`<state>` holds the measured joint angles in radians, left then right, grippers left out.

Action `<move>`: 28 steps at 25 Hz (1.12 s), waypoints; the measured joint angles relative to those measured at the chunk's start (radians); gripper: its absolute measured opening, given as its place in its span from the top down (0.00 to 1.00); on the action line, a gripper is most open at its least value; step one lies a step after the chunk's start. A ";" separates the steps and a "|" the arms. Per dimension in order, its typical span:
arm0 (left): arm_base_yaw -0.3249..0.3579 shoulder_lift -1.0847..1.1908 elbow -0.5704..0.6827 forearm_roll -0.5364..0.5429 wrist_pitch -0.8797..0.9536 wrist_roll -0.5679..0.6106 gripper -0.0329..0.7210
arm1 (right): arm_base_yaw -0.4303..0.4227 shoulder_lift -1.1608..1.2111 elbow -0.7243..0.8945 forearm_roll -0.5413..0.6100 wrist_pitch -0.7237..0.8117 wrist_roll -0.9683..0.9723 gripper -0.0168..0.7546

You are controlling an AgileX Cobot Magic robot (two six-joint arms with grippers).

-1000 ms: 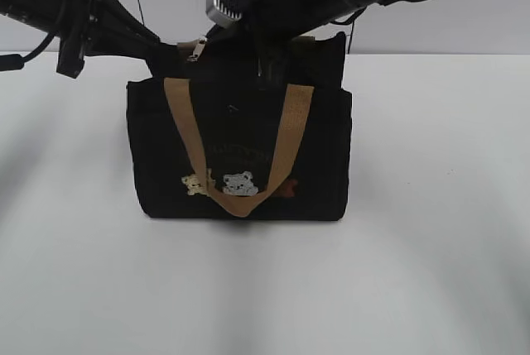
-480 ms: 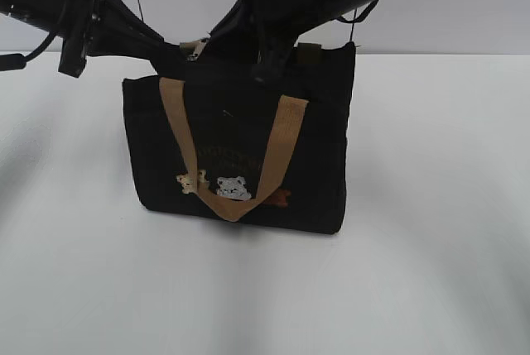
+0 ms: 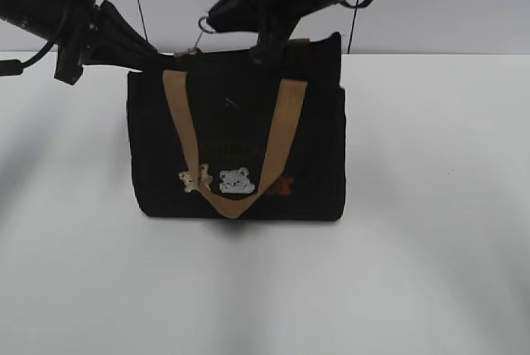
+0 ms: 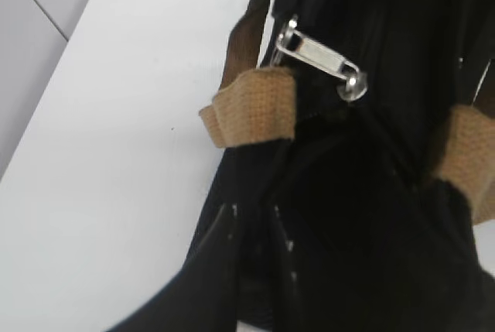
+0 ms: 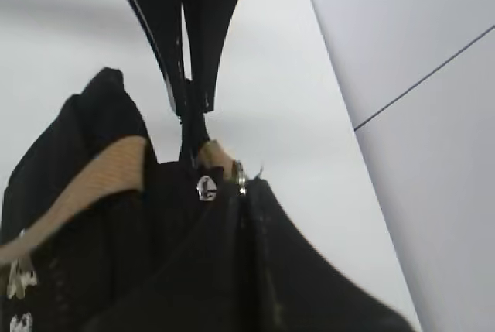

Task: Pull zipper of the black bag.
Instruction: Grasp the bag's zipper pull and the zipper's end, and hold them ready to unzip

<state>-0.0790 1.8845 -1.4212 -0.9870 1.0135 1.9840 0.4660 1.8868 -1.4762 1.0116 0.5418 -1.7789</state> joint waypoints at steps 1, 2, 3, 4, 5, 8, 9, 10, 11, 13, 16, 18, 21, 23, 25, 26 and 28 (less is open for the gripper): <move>0.001 0.002 0.000 0.013 -0.011 -0.003 0.89 | 0.000 -0.017 -0.002 0.007 -0.006 0.000 1.00; 0.001 0.003 0.000 0.018 -0.013 -0.007 0.89 | 0.000 -0.027 -0.004 0.010 -0.009 0.000 1.00; 0.001 0.001 0.000 0.019 -0.013 -0.008 0.89 | 0.000 -0.030 -0.004 0.011 -0.009 0.000 1.00; 0.001 0.000 0.000 0.023 -0.014 -0.009 0.90 | 0.000 -0.030 -0.004 0.011 -0.009 0.000 1.00; 0.001 0.000 0.000 0.026 -0.013 -0.009 0.89 | -0.003 -0.030 -0.004 0.011 -0.009 0.000 1.00; 0.001 0.000 0.000 0.026 -0.014 -0.010 0.89 | -0.014 -0.030 -0.004 0.011 -0.009 0.000 1.00; 0.001 0.000 0.000 0.025 -0.014 -0.010 0.89 | -0.019 -0.030 -0.004 0.010 -0.007 0.000 1.00; 0.001 0.000 0.000 0.024 -0.014 -0.010 0.89 | -0.027 -0.030 -0.004 0.006 -0.005 0.000 1.00; 0.001 0.000 0.000 0.024 -0.014 -0.010 0.89 | -0.038 -0.030 -0.004 0.000 -0.002 0.000 1.00; 0.001 0.000 0.000 0.024 -0.015 -0.010 0.90 | -0.064 -0.030 -0.004 -0.030 0.004 -0.001 1.00; 0.001 0.000 0.000 0.024 -0.019 -0.010 0.90 | -0.125 -0.030 -0.004 -0.075 0.019 -0.001 1.00; 0.001 0.000 0.000 0.025 -0.020 -0.010 0.90 | -0.163 -0.030 -0.004 -0.110 0.041 0.000 1.00; 0.001 0.000 0.000 0.028 -0.020 -0.010 0.90 | -0.212 -0.030 -0.004 -0.159 0.066 0.013 1.00; 0.001 0.000 0.000 0.029 -0.020 -0.010 0.90 | -0.233 -0.030 -0.004 -0.173 0.069 0.034 1.00; 0.001 0.000 0.000 0.029 -0.020 -0.010 0.90 | -0.244 -0.030 -0.004 -0.180 0.077 0.041 1.00; 0.001 0.000 0.000 0.027 -0.020 -0.010 0.90 | -0.246 -0.030 -0.004 -0.182 0.079 0.043 1.00; 0.001 0.000 0.000 0.024 -0.021 -0.010 0.90 | -0.246 -0.031 -0.004 -0.184 0.081 0.047 1.00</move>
<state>-0.0778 1.8845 -1.4212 -0.9631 0.9928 1.9739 0.2204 1.8560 -1.4798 0.8281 0.6230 -1.7319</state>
